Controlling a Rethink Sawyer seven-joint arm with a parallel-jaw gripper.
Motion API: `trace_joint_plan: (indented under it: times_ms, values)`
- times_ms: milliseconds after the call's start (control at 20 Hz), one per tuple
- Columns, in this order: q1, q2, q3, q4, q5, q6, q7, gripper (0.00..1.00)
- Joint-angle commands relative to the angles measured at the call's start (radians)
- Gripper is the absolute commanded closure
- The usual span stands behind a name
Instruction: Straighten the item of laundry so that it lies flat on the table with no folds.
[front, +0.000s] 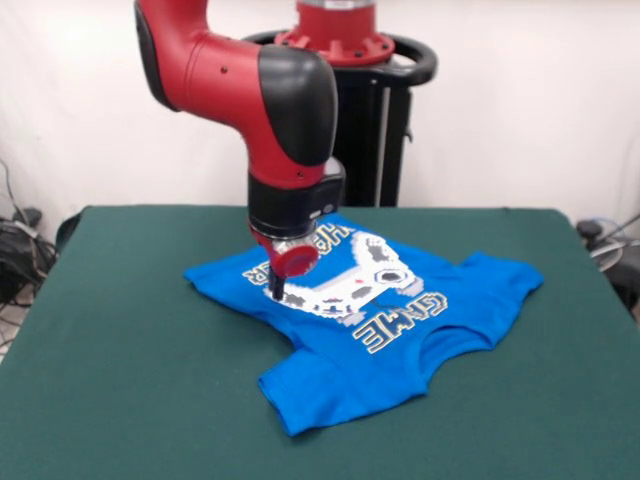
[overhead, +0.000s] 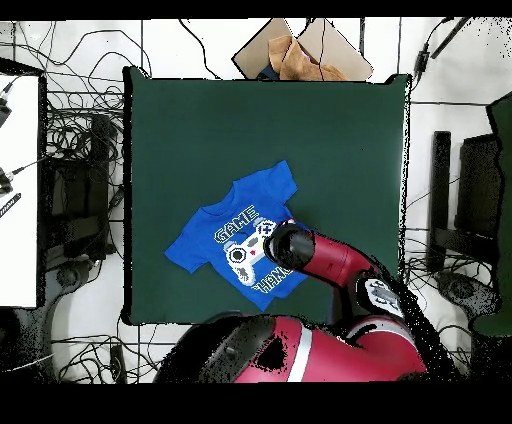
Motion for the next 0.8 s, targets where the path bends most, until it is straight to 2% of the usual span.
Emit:
trace_joint_plan:
  times_ms: [50,350,500,800]
  values:
    - [0.009,0.005,0.090,-0.062,-0.014,0.108,-0.010,1.00]
    - [0.026,0.040,0.064,-0.071,-0.025,0.080,-0.002,1.00]
    - [-0.001,0.080,0.071,-0.075,-0.042,0.041,-0.016,1.00]
    - [0.033,0.073,0.013,-0.094,-0.041,0.123,-0.008,1.00]
